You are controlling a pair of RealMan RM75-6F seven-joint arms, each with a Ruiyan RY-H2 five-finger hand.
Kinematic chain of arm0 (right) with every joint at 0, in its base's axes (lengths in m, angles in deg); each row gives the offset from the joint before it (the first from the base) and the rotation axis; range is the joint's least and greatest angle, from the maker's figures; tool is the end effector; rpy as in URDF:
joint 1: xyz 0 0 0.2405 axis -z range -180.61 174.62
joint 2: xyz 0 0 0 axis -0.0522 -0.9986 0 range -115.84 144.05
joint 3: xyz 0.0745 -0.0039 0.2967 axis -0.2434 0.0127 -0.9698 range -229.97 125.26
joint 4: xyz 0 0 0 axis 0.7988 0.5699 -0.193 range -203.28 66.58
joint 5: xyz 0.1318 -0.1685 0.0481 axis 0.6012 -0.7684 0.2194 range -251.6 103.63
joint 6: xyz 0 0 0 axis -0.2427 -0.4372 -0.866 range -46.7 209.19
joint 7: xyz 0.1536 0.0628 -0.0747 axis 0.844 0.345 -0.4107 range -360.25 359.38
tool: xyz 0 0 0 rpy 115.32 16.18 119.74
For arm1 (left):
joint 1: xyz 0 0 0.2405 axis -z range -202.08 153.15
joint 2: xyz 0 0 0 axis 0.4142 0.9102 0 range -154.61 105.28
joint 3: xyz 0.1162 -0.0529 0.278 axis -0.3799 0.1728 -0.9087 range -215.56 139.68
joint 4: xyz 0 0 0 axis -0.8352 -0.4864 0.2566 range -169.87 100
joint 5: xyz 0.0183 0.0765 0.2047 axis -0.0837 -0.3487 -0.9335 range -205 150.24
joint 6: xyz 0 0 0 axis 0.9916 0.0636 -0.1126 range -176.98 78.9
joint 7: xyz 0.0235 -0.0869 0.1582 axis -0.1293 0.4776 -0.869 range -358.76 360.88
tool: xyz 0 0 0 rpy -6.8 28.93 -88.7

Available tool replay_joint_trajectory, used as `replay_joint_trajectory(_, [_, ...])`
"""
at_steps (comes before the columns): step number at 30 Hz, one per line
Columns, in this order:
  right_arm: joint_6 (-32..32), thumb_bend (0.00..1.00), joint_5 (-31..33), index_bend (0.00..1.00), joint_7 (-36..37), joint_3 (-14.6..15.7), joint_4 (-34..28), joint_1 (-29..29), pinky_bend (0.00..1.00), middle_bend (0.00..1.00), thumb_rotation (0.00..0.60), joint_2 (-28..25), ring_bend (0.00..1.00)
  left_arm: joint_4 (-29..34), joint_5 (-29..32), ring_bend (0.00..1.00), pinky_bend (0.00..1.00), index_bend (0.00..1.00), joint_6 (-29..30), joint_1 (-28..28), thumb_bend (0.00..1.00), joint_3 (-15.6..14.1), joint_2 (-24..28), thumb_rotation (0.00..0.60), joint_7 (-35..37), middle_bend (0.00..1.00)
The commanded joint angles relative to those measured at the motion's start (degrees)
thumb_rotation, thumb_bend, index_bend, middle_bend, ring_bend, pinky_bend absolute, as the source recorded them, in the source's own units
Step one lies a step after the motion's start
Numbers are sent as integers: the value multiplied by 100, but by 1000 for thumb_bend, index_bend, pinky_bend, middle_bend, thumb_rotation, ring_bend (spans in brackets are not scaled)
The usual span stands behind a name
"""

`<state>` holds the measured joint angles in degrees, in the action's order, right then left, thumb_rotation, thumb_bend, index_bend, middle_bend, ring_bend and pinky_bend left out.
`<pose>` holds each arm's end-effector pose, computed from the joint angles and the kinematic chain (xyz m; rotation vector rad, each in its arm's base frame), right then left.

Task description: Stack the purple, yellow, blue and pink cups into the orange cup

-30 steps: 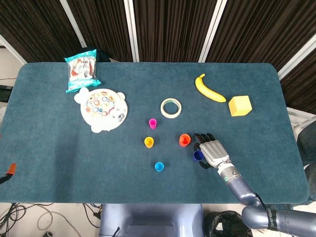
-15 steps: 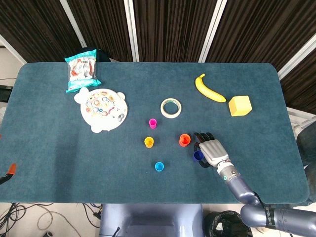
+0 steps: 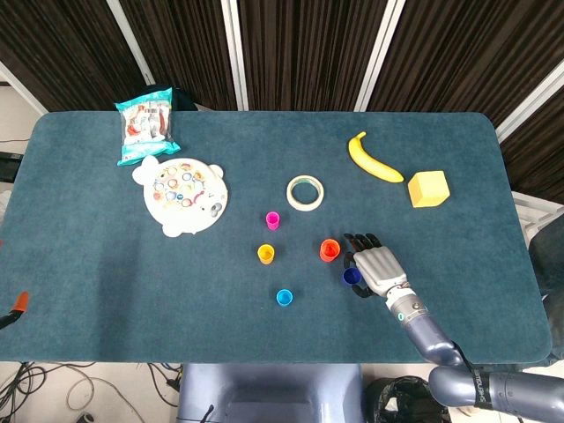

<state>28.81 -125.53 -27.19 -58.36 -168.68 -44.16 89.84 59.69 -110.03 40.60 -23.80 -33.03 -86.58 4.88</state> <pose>-0.2077 -0.3783 0.0059 1.8973 -1.0844 0.6993 -0.3690 0.2031 0.2059 -1.2089 -0.9260 -0.9485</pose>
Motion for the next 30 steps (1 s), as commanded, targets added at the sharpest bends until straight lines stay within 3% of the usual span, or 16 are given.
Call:
replay_joint_trajectory(1, [-30, 398, -7, 467, -81, -77, -265, -63, 0, 0, 600, -262, 0, -1, 1, 0, 0, 49, -9, 2, 308, -4, -2, 600, 0, 49])
replay_joint_trajectory(12, [-24, 398, 619, 466, -310, -623, -1100, -507, 9, 0, 600, -1069, 0, 8, -10, 0, 0, 49, -6, 1, 308, -9, -5, 600, -10, 48])
replay_joint_trajectory(20, [-128, 398, 953, 467, -486, -774, -884, -877, 11, 0, 600, -693, 0, 6, -13, 0, 0, 48, -14, 5, 308, -16, -19, 600, -32, 49])
replay_joint_trajectory(30, [-280, 398, 1261, 467, -791, -712, -249, -1220, 11, 0, 600, -111, 0, -11, 7, 0, 0, 48, -19, 12, 308, 1, -26, 600, -11, 49])
